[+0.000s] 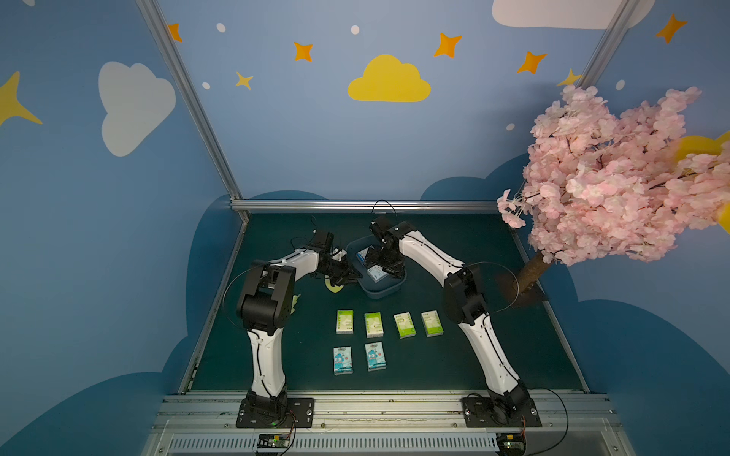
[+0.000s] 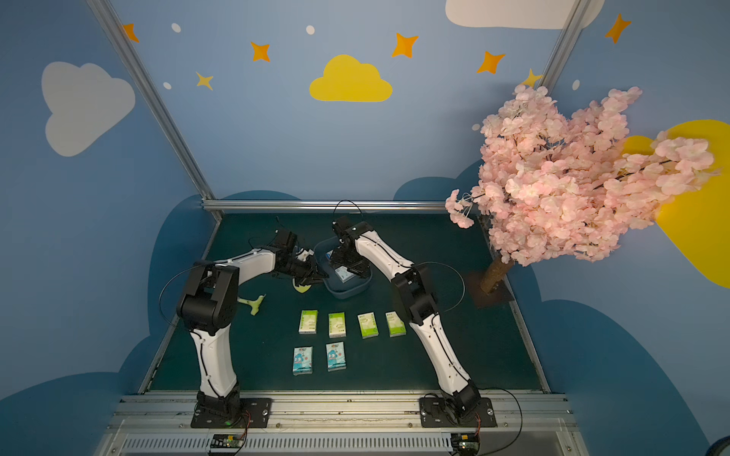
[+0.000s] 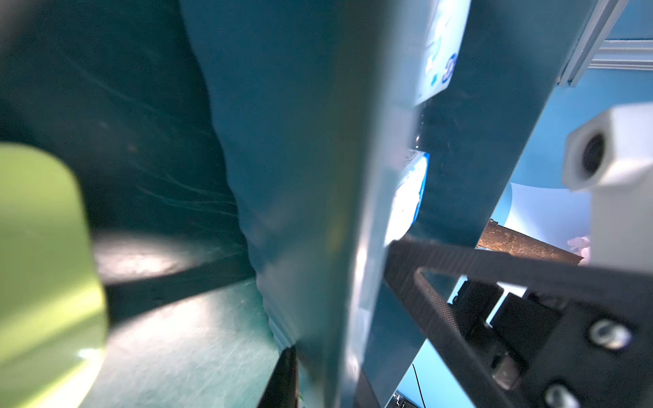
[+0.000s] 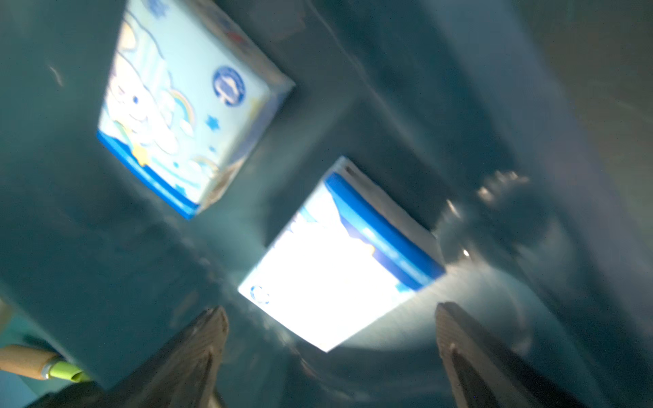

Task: Take the pocket tissues out of the storage box
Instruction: Pick up the pocket tissues from the storage box.

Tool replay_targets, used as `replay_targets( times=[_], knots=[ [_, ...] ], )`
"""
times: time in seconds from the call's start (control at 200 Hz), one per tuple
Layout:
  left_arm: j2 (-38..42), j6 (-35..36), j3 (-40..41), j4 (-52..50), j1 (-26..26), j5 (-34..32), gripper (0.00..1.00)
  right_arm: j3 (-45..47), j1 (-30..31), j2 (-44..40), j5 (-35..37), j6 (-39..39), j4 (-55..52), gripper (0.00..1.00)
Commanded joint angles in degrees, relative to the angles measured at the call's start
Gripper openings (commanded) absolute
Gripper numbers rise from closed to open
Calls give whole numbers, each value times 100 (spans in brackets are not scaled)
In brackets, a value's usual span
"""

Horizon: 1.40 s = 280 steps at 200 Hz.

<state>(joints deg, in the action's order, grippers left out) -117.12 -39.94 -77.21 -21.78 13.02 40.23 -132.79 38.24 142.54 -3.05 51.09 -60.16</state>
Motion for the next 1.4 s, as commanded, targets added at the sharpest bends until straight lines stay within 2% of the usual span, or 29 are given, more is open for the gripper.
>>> replay_targets(
  times=[0.0,0.1,0.511,0.616,0.806,0.951,1.116,1.397],
  knots=[
    [82,100,65,-114,85,20,19,-236,-62,261,265,-2,-158,97],
    [123,85,83,-108,100,20,17,-248,-78,321,374,-35,-162,96],
    [148,13,59,-62,205,21,16,-246,-28,496,723,-477,-371,74],
    [149,4,48,-59,200,18,16,-249,12,520,825,-831,-474,69],
    [148,4,39,-78,206,2,16,-256,104,510,1304,-1777,-661,68],
    [170,6,36,-97,197,-21,16,-260,105,412,1248,-2153,-681,60],
    [195,30,-1,-146,198,-45,20,-326,105,188,1047,-2379,-673,55],
    [349,146,-92,-368,200,-130,34,-328,105,-311,691,-2424,-677,54]
  ],
)
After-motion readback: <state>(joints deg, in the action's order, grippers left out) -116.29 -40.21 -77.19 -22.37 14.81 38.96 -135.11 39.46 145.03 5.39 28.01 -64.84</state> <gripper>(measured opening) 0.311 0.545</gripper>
